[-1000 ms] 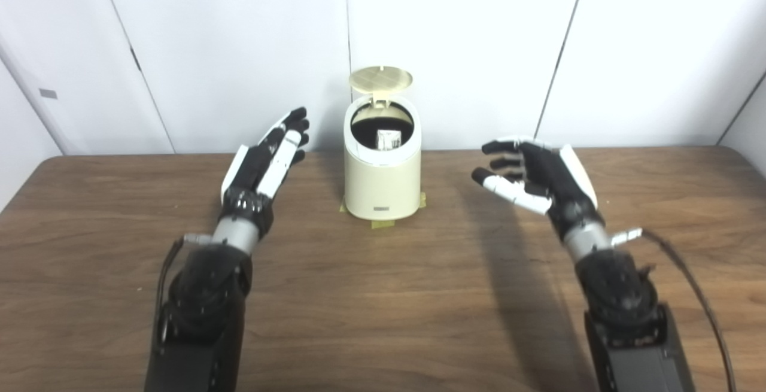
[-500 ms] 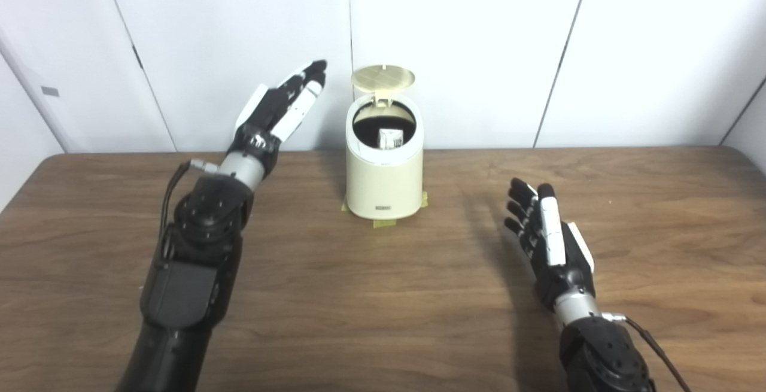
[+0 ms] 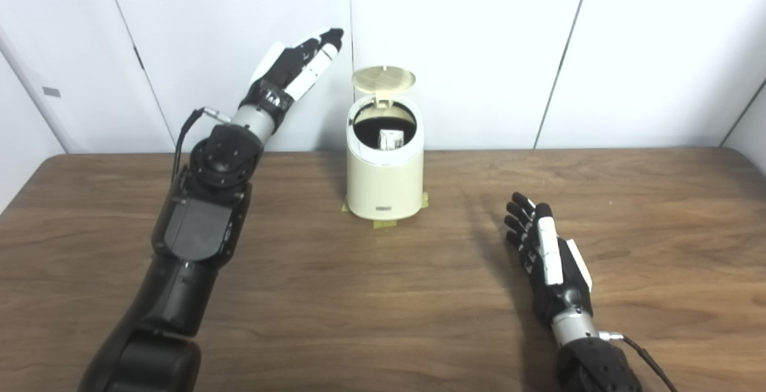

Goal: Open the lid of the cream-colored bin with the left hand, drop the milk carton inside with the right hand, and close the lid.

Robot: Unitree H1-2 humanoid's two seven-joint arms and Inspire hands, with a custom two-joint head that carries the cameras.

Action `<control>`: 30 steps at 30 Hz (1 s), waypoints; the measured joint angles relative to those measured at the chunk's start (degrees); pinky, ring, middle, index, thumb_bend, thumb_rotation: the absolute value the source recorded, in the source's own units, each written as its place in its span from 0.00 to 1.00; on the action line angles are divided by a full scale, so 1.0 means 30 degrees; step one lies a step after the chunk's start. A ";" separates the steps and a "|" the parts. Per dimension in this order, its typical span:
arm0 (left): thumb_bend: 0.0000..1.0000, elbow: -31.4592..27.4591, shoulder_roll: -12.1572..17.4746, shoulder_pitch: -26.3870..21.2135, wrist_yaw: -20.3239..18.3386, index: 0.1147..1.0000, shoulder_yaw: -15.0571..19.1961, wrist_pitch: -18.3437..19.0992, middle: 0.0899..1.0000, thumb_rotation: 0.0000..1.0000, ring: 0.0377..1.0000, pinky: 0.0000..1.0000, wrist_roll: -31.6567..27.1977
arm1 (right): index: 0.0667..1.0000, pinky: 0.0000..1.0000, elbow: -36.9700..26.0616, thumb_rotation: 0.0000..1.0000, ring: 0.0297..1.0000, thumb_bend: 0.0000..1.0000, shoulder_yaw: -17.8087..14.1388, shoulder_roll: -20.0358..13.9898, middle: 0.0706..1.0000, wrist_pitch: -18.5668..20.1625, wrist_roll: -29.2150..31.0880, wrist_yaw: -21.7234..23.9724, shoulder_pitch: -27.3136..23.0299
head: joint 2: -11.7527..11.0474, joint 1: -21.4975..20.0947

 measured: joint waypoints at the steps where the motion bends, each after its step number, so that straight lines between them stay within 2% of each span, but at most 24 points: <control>1: 0.44 0.0224 0.0018 -0.0217 -0.0198 0.89 -0.0151 0.0001 0.90 0.92 0.95 0.95 0.0062 | 0.90 0.91 0.0002 1.00 0.91 0.61 0.0101 -0.0064 0.90 -0.0067 -0.0087 -0.0028 0.0028 | 0.0000 -0.0029; 8: 0.42 0.0402 0.0063 -0.1053 -0.1045 0.88 -0.1045 0.0020 0.86 1.00 0.93 0.95 0.0742 | 0.89 0.88 0.0078 1.00 0.89 0.57 0.0354 -0.0358 0.89 -0.0517 -0.0374 -0.0386 0.0281 | 0.0059 -0.0234; 14: 0.37 0.0397 0.0187 -0.1241 -0.1526 0.83 -0.2059 -0.0118 0.79 1.00 0.86 0.90 0.1908 | 0.88 0.85 0.0083 1.00 0.88 0.59 0.0431 -0.0322 0.87 -0.0511 -0.0371 -0.0821 0.0277 | 0.0030 -0.0322; 17: 0.38 0.0394 0.0420 -0.1277 -0.1873 0.82 -0.2699 -0.0646 0.77 1.00 0.86 0.92 0.2613 | 0.88 0.84 0.0082 1.00 0.87 0.59 0.0458 -0.0271 0.87 -0.0481 -0.0364 -0.0958 0.0274 | 0.0029 -0.0264; 20: 0.41 0.0227 0.0545 -0.1284 -0.2422 0.79 -0.2825 -0.0814 0.75 1.00 0.84 0.92 0.2817 | 0.89 0.84 0.0088 1.00 0.88 0.58 0.0473 -0.0273 0.87 -0.0474 -0.0358 -0.1060 0.0269 | 0.0029 -0.0264; 25: 0.52 -0.0105 0.1113 -0.1297 -0.3273 0.79 -0.3347 -0.1358 0.74 1.00 0.85 0.94 0.3409 | 0.89 0.85 0.0150 1.00 0.87 0.58 0.0465 -0.0336 0.86 -0.0498 -0.0272 -0.1083 0.0255 | 0.0088 -0.0322; 30: 0.58 -0.1117 0.1777 -0.1274 -0.4063 0.79 -0.4066 -0.1369 0.76 1.00 0.86 0.90 0.4552 | 0.89 0.83 0.0158 1.00 0.86 0.58 0.0476 -0.0351 0.85 -0.0511 -0.0326 -0.1195 0.0251 | 0.0205 -0.0293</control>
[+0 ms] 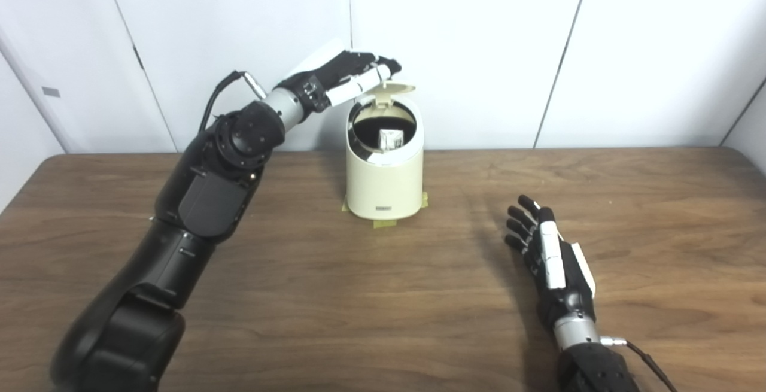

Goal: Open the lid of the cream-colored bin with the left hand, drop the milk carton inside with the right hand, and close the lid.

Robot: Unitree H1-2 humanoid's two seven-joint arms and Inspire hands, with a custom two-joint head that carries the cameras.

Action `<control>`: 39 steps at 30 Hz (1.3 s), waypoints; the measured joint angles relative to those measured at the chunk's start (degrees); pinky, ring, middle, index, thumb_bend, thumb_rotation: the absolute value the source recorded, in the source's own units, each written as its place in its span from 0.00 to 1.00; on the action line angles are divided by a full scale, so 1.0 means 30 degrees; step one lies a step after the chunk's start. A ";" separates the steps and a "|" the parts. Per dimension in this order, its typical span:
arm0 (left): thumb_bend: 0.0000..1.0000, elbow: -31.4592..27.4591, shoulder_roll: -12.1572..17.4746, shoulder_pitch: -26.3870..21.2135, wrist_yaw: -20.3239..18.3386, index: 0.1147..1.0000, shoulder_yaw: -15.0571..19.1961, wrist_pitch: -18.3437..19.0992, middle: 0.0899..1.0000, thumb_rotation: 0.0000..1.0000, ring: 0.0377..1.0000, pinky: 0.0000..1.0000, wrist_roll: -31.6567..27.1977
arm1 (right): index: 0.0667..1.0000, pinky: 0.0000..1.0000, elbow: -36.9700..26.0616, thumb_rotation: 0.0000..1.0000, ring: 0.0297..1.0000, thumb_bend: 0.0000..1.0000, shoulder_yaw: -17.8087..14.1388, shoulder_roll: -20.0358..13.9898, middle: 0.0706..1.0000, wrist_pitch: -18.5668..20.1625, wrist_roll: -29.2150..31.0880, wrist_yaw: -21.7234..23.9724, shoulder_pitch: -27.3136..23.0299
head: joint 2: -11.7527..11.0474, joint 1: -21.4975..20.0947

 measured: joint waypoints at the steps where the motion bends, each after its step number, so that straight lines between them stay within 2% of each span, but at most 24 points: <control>1: 0.59 -0.0244 0.0108 0.0012 -0.0119 0.79 -0.0140 0.0010 0.76 1.00 0.85 0.89 0.0215 | 0.89 0.83 0.0007 1.00 0.86 0.58 -0.0004 0.0001 0.85 -0.0001 0.0008 -0.0013 -0.0001 | 0.0029 0.0000; 4: 0.61 -0.1201 0.0441 0.0126 -0.0586 0.78 -0.0584 0.0036 0.75 1.00 0.83 0.85 0.1106 | 0.89 0.83 0.0028 1.00 0.87 0.58 -0.0012 0.0009 0.85 0.0000 0.0055 -0.0022 -0.0011 | 0.0088 0.0000; 8: 0.51 -0.2175 0.0608 0.0596 -0.0701 0.75 -0.0846 -0.0102 0.75 1.00 0.76 0.73 0.2140 | 0.90 0.82 0.0084 1.00 0.86 0.58 -0.0013 0.0014 0.85 -0.0049 0.0097 -0.0024 -0.0017 | 0.0205 -0.0029; 10: 0.50 -0.2319 0.0716 0.0785 -0.0699 0.75 -0.0955 -0.0469 0.75 1.00 0.75 0.72 0.2614 | 0.90 0.81 0.0148 1.00 0.86 0.57 -0.0007 0.0004 0.85 -0.0129 0.0079 -0.0033 -0.0026 | 0.0234 -0.0029; 17: 0.55 -0.2781 0.1270 0.1268 -0.0685 0.75 -0.1418 -0.1970 0.76 1.00 0.76 0.70 0.4324 | 0.90 0.81 0.0163 1.00 0.87 0.57 -0.0008 -0.0079 0.85 -0.0143 0.0050 -0.0065 -0.0026 | 0.0439 -0.0088; 20: 0.57 -0.3128 0.1461 0.1595 -0.0858 0.78 -0.1975 -0.2353 0.80 1.00 0.81 0.76 0.5266 | 0.90 0.83 0.0151 1.00 0.87 0.56 -0.0028 -0.0081 0.85 -0.0114 0.0124 -0.0051 -0.0024 | 0.0585 -0.0175; 22: 0.59 -0.3390 0.1531 0.1835 -0.1486 0.79 -0.2337 -0.2327 0.81 1.00 0.83 0.80 0.5819 | 0.90 0.84 0.0149 1.00 0.87 0.56 -0.0028 -0.0111 0.85 -0.0114 0.0129 -0.0048 -0.0024 | 0.0615 -0.0205; 29: 0.59 -0.3703 0.1570 0.2147 -0.2287 0.84 -0.2693 -0.2378 0.85 1.00 0.88 0.92 0.6831 | 0.90 0.84 -0.0010 1.00 0.87 0.56 -0.0032 -0.0194 0.84 0.0062 0.0134 -0.0026 0.0046 | 0.0732 -0.0293; 39: 0.58 -0.3707 0.1597 0.2199 -0.2399 0.87 -0.3584 -0.2606 0.89 1.00 0.92 0.96 0.8137 | 0.90 0.82 -0.0341 1.00 0.87 0.56 -0.0010 -0.0230 0.83 0.0300 0.0041 -0.0050 0.0302 | 0.0821 -0.0439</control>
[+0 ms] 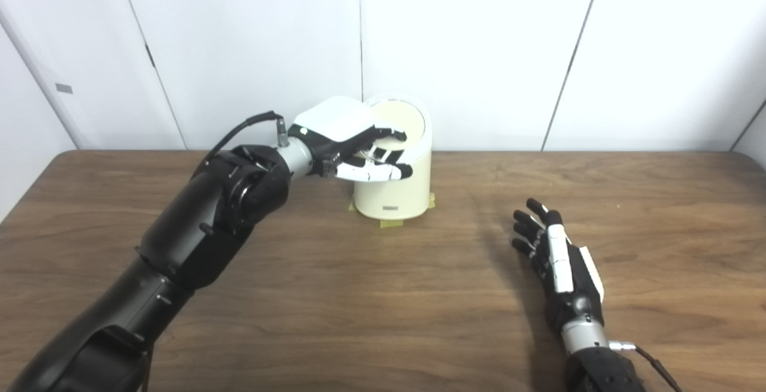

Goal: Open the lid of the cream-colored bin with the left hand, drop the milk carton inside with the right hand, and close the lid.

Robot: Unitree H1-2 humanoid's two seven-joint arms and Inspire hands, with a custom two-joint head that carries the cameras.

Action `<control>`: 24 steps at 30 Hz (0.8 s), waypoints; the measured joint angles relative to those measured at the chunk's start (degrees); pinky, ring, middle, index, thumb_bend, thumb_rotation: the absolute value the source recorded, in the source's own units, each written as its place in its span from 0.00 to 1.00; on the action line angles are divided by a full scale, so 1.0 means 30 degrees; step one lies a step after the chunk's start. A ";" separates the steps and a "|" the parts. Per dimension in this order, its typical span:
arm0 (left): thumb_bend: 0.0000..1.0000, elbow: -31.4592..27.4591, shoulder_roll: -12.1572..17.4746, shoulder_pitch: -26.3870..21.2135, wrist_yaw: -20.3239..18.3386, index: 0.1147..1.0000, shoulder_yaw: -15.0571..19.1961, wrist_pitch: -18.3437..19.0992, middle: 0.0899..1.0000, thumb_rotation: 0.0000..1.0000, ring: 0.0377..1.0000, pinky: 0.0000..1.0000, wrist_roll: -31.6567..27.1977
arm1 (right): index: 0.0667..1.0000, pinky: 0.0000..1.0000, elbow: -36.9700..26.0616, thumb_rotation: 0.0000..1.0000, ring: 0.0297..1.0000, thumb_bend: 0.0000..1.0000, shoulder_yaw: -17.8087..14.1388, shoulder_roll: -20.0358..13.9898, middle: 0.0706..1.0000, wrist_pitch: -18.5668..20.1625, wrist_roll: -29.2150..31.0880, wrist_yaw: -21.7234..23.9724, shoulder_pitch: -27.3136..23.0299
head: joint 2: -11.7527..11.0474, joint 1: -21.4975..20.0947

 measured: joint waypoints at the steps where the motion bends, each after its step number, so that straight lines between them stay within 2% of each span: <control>1: 0.58 -0.0002 0.0000 -0.0002 0.0001 0.88 -0.0119 -0.0013 0.89 1.00 0.92 0.96 0.0203 | 0.90 0.82 -0.0030 1.00 0.86 0.55 0.0007 0.0000 0.83 0.0000 -0.0012 -0.0002 0.0035 | 0.0029 -0.0029; 12: 0.63 -0.0549 -0.0002 -0.0031 -0.0486 0.89 -0.0712 0.0148 0.89 1.00 0.93 0.98 0.1849 | 0.91 0.80 -0.0235 1.00 0.85 0.56 -0.0040 -0.0013 0.83 0.0002 -0.0096 -0.0034 0.0237 | 0.0146 -0.0030; 17: 0.57 -0.0743 -0.0063 0.0263 -0.0373 0.86 0.0120 -0.0016 0.86 1.00 0.89 0.93 0.1220 | 0.91 0.80 -0.0234 1.00 0.85 0.56 -0.0054 0.0030 0.84 -0.0011 0.0059 -0.0035 0.0235 | 0.0146 -0.0059; 20: 0.53 -0.0689 -0.0296 0.0801 0.0838 0.83 0.1147 -0.0632 0.82 1.00 0.83 0.84 0.0604 | 0.90 0.80 -0.0231 1.00 0.85 0.57 -0.0148 0.0075 0.84 -0.0042 0.0185 -0.0039 0.0227 | 0.0146 -0.0030; 24: 0.48 -0.0669 -0.1221 0.2039 0.3525 0.84 0.2935 -0.1061 0.83 0.96 0.84 0.78 0.0221 | 0.91 0.81 -0.0259 1.00 0.85 0.57 -0.0271 0.0118 0.84 0.0011 0.0501 -0.0037 0.0225 | 0.0146 -0.0030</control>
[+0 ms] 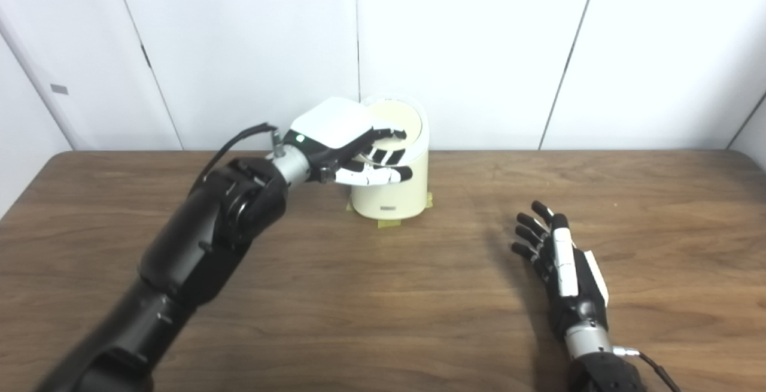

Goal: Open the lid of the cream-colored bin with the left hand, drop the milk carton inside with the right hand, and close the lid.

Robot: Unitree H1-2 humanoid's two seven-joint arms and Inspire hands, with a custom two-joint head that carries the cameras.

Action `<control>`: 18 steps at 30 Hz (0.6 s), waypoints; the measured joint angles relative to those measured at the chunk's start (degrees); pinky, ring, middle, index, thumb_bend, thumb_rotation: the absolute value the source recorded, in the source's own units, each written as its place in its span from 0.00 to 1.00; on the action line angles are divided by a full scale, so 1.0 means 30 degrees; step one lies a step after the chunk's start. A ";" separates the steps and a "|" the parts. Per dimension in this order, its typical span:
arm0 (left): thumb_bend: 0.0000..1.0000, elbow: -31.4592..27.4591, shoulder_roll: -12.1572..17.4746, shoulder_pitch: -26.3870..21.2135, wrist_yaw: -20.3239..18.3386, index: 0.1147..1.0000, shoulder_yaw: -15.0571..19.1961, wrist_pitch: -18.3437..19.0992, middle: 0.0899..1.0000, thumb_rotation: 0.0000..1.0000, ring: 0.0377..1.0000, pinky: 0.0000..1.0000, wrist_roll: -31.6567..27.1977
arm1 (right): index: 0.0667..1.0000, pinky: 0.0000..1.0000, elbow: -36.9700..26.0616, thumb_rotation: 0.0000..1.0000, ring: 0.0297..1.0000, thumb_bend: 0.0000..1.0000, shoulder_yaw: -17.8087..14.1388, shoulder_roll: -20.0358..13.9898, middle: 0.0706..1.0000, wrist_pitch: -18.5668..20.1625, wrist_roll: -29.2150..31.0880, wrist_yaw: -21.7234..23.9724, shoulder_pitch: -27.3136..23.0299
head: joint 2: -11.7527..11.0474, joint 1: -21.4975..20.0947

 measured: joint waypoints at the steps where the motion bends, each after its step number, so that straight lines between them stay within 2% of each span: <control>1: 0.47 -0.0068 -0.0286 0.0190 0.0426 0.84 0.0440 0.0094 0.83 0.97 0.83 0.77 -0.0146 | 0.90 0.81 -0.0041 1.00 0.85 0.57 0.0005 0.0002 0.84 0.0062 0.0013 -0.0001 0.0002 | 0.0029 0.0000; 5: 0.46 -0.0847 -0.0945 0.0501 0.1332 0.83 0.1540 0.0500 0.83 0.99 0.82 0.74 -0.0541 | 0.89 0.80 -0.0165 1.00 0.86 0.57 0.0076 0.0014 0.84 0.0205 0.0022 0.0018 0.0030 | 0.0088 -0.0059; 9: 0.45 -0.1771 -0.1203 0.1078 0.1451 0.87 0.2573 0.0910 0.86 1.00 0.85 0.76 -0.1581 | 0.88 0.81 -0.0368 1.00 0.86 0.56 0.0228 0.0048 0.85 0.0413 0.0041 0.0054 0.0068 | 0.0117 -0.0059; 15: 0.47 -0.4048 -0.1447 0.3087 0.0591 0.88 0.4138 0.3687 0.90 1.00 0.89 0.83 -0.3463 | 0.87 0.80 -0.0591 1.00 0.87 0.55 0.0389 -0.0035 0.86 0.0427 -0.0041 0.0133 0.0129 | 0.0234 -0.0088; 18: 0.45 -0.4836 -0.1878 0.4301 0.0658 0.87 0.5015 0.4549 0.89 0.97 0.88 0.82 -0.4562 | 0.88 0.83 -0.0844 1.00 0.88 0.56 0.0408 -0.0046 0.87 0.0421 -0.0019 0.0227 0.0056 | 0.0293 -0.0146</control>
